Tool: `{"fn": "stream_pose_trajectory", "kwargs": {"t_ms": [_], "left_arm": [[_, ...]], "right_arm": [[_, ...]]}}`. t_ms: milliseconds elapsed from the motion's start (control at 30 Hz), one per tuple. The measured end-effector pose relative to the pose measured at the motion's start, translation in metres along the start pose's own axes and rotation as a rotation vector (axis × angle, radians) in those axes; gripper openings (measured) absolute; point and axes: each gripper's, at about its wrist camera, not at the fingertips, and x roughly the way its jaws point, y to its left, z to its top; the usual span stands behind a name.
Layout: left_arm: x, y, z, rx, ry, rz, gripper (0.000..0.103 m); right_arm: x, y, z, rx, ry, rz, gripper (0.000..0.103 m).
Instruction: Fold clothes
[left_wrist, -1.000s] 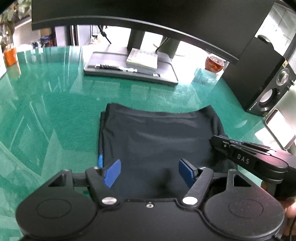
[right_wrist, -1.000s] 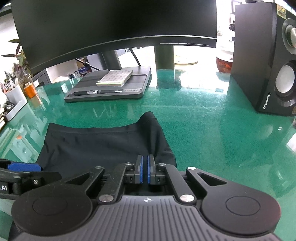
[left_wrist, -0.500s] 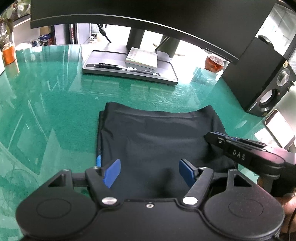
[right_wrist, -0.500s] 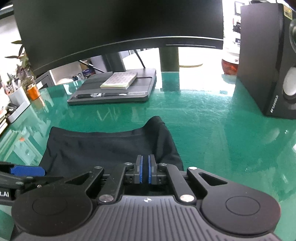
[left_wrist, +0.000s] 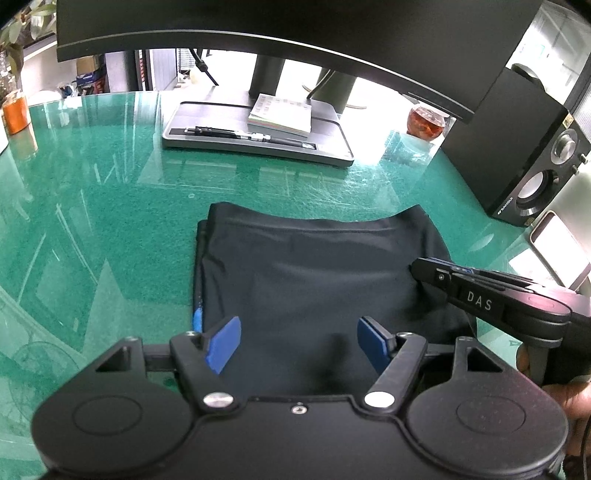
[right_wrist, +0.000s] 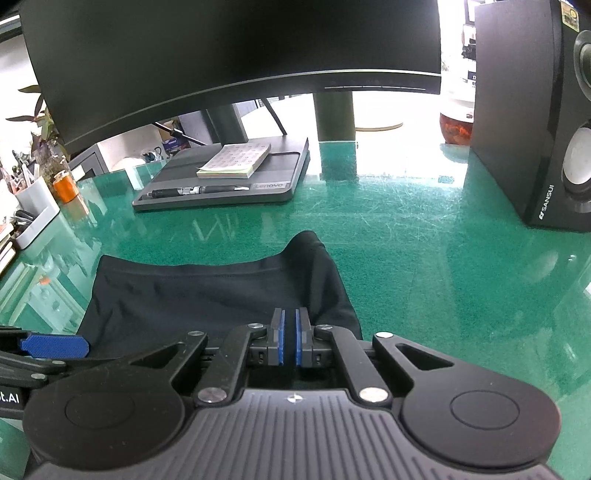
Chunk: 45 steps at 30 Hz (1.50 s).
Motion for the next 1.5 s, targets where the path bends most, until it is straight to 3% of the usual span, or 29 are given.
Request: {"fn": "stream_pose_trajectory", "kwargs": {"t_ms": [1167,1333,1500], "left_arm": [[0.001,0.0,0.001,-0.023,0.011,-0.006,0.073],[0.0,0.003,0.01,-0.071,-0.014,-0.013,0.073],[0.009,0.006,0.016,-0.064,0.001,0.035,0.072]], "right_arm": [[-0.001,0.001,0.001,-0.006,0.006,0.002,0.002],[-0.005,0.009,0.005,-0.016,-0.008,0.005,0.009],[0.001,0.019,0.007,-0.069,0.009,0.017,0.011]]}}
